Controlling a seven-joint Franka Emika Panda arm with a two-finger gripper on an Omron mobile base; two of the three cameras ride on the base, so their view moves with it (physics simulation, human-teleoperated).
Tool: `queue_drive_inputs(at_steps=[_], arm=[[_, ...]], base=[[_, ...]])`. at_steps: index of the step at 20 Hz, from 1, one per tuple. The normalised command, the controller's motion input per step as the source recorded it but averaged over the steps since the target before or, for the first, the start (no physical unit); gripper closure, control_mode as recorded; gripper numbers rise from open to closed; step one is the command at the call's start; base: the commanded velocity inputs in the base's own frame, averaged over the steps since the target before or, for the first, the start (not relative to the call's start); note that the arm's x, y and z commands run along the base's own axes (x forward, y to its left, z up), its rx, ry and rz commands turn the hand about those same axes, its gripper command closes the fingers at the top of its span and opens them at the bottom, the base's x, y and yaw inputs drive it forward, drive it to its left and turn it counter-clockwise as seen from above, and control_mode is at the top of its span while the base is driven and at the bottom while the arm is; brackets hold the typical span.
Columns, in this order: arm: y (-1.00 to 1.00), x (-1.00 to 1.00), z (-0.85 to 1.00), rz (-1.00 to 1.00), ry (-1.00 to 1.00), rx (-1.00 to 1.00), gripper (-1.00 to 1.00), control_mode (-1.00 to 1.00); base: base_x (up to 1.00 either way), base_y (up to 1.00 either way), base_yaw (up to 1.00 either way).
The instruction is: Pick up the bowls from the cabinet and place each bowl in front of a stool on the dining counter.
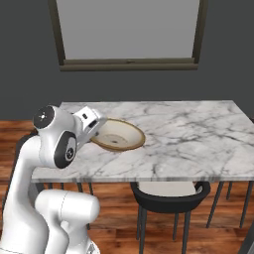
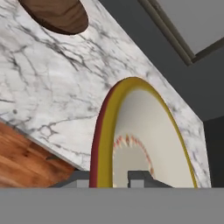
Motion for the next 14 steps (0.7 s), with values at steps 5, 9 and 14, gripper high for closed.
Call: queue_drive_inputs(at_steps=[5,9,14], arm=[[-0.42,0.45,-0.52,0.06,0.0,-0.08,1.0,-1.0],[-0.39,0.64,-0.55,0.0,0.0,-0.1,1.0,-1.0],[-0.38,0.62,-0.27,0.0,0.04,-0.01,1.0,-1.0]], base=[[0.0,0.0,0.0],[0.0,0.0,0.0],[0.0,0.0,0.0]])
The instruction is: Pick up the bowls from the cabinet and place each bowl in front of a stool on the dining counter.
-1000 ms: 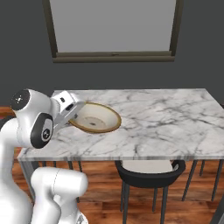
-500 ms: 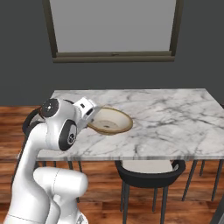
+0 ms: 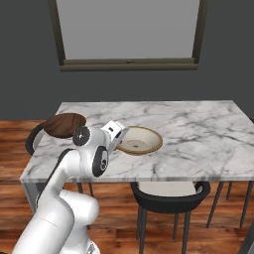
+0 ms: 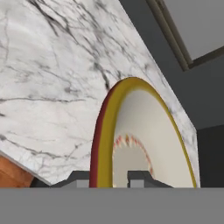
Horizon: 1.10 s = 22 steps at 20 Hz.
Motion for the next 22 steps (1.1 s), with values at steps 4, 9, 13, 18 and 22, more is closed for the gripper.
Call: queue_drive_inputs(at_steps=[4,9,13,18,22], arm=[[-0.16,0.17,0.0,0.0,0.09,0.03,1.0,-1.0],[-0.01,0.0,0.0,0.0,0.0,0.0,1.0,-1.0],[-0.15,0.29,-0.13,0.0,0.0,0.0,1.0,-1.0],[-0.25,0.53,-0.33,0.0,0.0,0.0,1.0,-1.0],[-0.3,0.47,-0.27,0.0,0.0,0.0,1.0,-1.0]], base=[[0.0,0.0,0.0],[0.0,0.0,0.0],[0.0,0.0,0.0],[0.0,0.0,0.0],[0.0,0.0,0.0]])
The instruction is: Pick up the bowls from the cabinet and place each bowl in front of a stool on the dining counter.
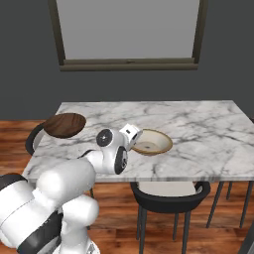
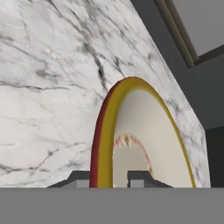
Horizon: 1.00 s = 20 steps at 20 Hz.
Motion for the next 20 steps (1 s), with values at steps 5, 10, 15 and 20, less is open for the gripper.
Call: queue_drive_inputs(at_steps=[5,10,15,20], arm=[[-0.14,0.37,-0.23,0.0,0.0,0.0,1.0,-1.0],[-0.16,0.32,-0.22,0.0,0.0,0.0,1.0,-1.0],[-0.08,0.23,-0.11,0.0,0.0,0.0,1.0,-1.0],[-0.01,0.02,-0.01,0.0,0.0,0.0,1.0,-1.0]], base=[[0.0,0.0,0.0],[0.0,0.0,0.0],[0.0,0.0,0.0],[0.0,0.0,0.0]])
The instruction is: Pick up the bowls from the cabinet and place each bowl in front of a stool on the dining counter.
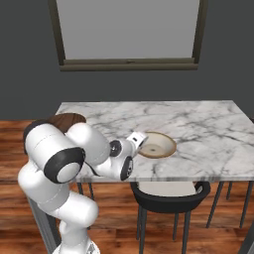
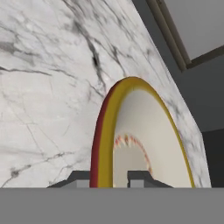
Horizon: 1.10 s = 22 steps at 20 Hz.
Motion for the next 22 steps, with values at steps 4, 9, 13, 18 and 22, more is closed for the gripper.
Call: queue_drive_inputs(at_steps=[4,9,13,18,22], arm=[[-0.01,0.0,0.0,0.0,0.0,0.0,1.0,-1.0],[-0.01,0.0,0.0,0.0,0.0,0.0,1.0,-1.0],[0.0,0.0,0.0,0.0,0.0,0.0,1.0,-1.0],[0.0,0.0,0.0,0.0,0.01,0.0,1.0,-1.0],[0.0,0.0,0.0,0.0,0.0,0.0,-1.0,-1.0]], base=[[0.0,0.0,0.0],[0.0,0.0,0.0],[0.0,0.0,0.0],[0.0,0.0,0.0],[0.0,0.0,0.0]])
